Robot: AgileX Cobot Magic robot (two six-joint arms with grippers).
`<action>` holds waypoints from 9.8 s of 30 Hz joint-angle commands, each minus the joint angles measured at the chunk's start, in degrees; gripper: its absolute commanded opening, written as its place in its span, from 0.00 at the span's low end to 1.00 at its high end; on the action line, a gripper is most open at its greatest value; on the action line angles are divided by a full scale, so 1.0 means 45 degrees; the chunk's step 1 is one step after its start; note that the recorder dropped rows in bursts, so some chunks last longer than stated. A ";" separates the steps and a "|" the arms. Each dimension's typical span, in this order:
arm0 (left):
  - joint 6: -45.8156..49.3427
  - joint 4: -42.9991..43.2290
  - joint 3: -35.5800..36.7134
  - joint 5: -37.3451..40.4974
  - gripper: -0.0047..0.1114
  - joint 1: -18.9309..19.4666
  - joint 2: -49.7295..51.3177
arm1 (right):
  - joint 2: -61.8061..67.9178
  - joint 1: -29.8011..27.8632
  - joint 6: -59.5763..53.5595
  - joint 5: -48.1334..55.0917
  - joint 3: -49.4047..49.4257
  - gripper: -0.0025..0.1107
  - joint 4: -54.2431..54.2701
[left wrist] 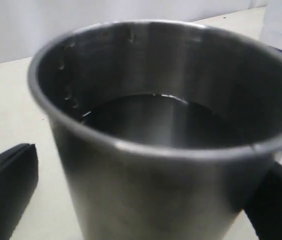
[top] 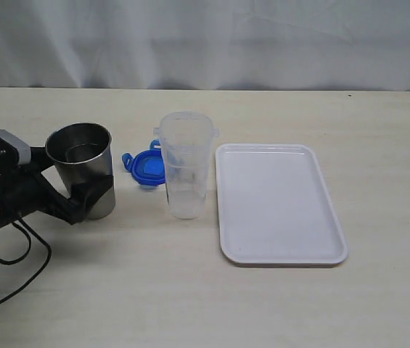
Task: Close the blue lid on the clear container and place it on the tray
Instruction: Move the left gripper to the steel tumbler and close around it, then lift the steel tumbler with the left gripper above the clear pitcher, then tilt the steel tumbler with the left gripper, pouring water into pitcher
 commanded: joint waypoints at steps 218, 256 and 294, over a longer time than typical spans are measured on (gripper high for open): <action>0.3009 0.3942 -0.8071 0.3740 0.04 -0.3243 -0.1743 | -0.0074 -0.0004 0.0000 0.0010 0.0041 0.06 -0.0004; 0.5399 0.3942 -0.8071 0.4009 0.04 -0.3243 -0.1743 | -0.0074 -0.0004 0.0000 0.0010 0.0041 0.06 -0.0004; 0.5930 0.3942 -0.8071 0.4383 0.04 -0.3243 -0.1743 | -0.0074 -0.0004 0.0000 0.0010 0.0041 0.06 -0.0004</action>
